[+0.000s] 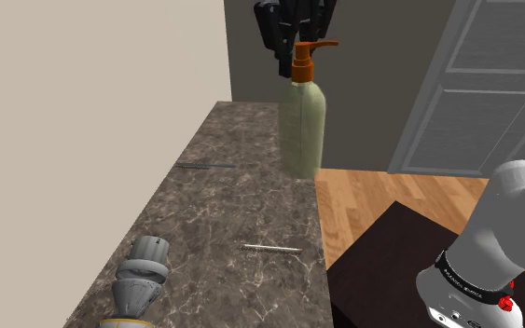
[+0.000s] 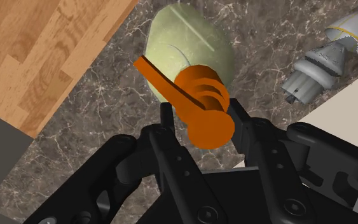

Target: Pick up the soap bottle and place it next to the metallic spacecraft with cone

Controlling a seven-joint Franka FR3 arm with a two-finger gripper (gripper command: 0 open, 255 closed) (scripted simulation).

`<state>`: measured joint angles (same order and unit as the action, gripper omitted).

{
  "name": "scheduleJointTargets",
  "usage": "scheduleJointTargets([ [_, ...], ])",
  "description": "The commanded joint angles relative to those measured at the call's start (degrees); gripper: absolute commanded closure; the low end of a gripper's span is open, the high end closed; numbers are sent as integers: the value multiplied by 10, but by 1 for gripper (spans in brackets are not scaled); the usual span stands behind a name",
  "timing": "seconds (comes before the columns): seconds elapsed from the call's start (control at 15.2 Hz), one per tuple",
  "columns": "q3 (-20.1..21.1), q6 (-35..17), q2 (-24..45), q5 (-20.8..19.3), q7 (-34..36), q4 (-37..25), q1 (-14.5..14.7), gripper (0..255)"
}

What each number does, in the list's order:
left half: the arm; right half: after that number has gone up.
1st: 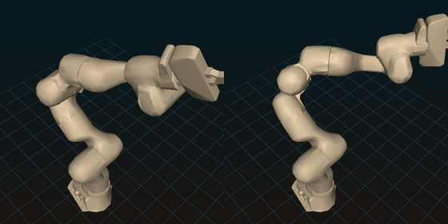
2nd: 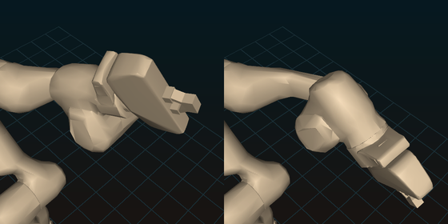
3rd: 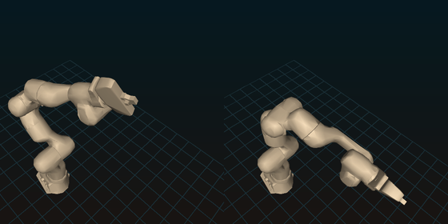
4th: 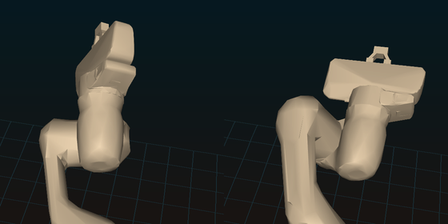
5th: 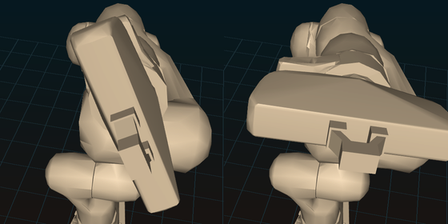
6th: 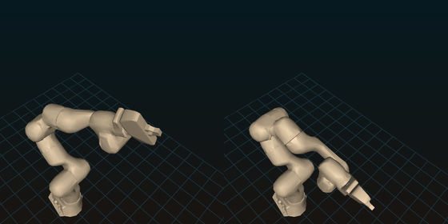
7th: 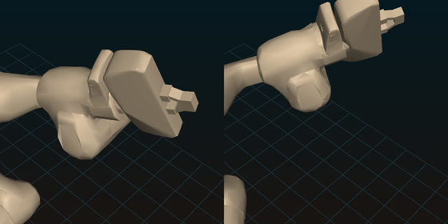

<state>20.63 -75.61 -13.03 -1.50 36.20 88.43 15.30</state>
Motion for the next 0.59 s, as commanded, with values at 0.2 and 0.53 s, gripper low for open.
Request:
scheduleJointTargets([
  [0.2, 50, 8, 8, 8, 78, -12, 26, 255],
  [0.53, 106, 21, 39, 5, 162, -49, 53, 255],
])
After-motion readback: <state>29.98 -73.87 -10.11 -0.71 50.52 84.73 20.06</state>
